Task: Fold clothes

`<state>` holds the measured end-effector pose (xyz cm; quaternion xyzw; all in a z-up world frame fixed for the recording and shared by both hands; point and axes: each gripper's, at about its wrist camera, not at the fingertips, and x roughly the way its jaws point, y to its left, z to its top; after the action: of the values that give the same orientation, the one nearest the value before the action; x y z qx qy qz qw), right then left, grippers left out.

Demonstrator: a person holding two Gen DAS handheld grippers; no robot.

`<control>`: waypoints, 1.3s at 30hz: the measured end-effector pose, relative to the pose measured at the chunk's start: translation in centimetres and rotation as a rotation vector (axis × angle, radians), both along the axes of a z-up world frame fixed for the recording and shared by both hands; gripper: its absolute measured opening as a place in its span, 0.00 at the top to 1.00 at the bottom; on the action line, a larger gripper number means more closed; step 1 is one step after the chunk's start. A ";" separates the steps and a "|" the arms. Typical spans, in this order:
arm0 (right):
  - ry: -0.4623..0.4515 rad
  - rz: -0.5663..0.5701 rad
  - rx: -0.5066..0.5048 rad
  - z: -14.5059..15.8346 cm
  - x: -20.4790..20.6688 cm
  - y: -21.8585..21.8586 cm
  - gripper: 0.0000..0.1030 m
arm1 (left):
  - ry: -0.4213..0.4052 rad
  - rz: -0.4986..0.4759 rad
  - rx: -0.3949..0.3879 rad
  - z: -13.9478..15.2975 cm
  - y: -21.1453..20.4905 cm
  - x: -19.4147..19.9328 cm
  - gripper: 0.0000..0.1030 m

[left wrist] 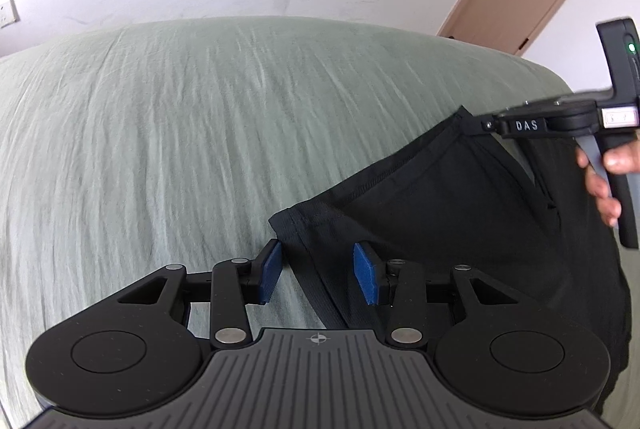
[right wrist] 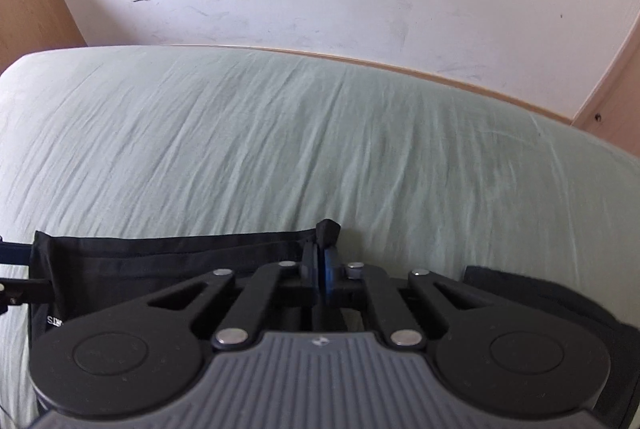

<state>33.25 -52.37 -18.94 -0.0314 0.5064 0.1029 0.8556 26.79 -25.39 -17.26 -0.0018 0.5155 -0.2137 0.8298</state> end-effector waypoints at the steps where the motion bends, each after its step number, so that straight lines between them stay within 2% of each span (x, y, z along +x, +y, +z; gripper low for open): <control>1: -0.004 -0.008 0.009 0.2 0.2 -0.3 0.98 | -0.007 0.001 0.011 0.0 0.0 -0.1 0.80; 3: -0.004 -0.056 0.036 0.5 0.7 -1.4 0.98 | -0.008 0.018 0.013 -0.1 0.4 0.0 0.89; 8: 0.011 -0.147 0.060 -0.6 1.5 -3.1 0.97 | 0.006 0.060 -0.013 -0.2 1.6 0.1 0.92; 11: -0.012 -0.217 0.069 -0.9 1.5 -3.7 0.89 | -0.005 0.075 0.000 -0.1 1.9 -0.2 0.90; 16: -0.040 -0.276 0.121 0.8 0.6 -5.5 0.88 | 0.002 0.088 0.006 0.3 2.3 -0.3 0.90; 19: -0.047 -0.235 0.187 2.5 -1.5 -5.6 0.88 | -0.010 0.107 0.014 1.0 2.7 -0.6 0.85; 21: -0.040 -0.197 0.221 3.1 -3.4 -5.6 0.88 | -0.029 0.104 0.022 1.6 2.8 -1.0 0.77; 24: 0.003 -0.146 0.267 3.0 -6.5 -5.3 0.88 | -0.034 0.093 0.019 1.6 2.8 -1.1 0.77; 28: 0.055 -0.177 0.213 1.1 -7.3 -4.4 0.88 | -0.026 0.097 0.039 0.6 2.2 -0.6 0.77; 31: 0.058 -0.260 0.148 0.1 -7.2 -4.8 0.88 | -0.036 0.094 0.062 0.0 1.9 -0.5 0.77; 32: 0.051 -0.282 0.141 0.1 -7.6 -5.1 0.88 | -0.038 0.094 0.066 0.0 1.9 -0.5 0.77; 34: 0.008 -0.302 0.190 1.9 -9.7 -5.9 0.88 | -0.033 0.103 0.064 0.2 1.9 -0.4 0.77; 36: -0.035 -0.321 0.240 3.8 -11.9 -6.7 0.84 | -0.024 0.123 0.061 0.9 2.2 -0.5 0.76; 38: -0.076 -0.340 0.278 5.5 -14.3 -7.6 0.64 | -0.024 0.129 0.045 2.0 2.7 -1.1 0.74; 39: -0.091 -0.354 0.270 6.3 -16.1 -8.3 0.58 | -0.025 0.127 0.039 2.4 2.8 -1.3 0.72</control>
<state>17.13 -60.67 -12.65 0.1680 0.4464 0.0166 0.8788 25.47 -22.62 -14.85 -0.0158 0.5077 -0.1506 0.8481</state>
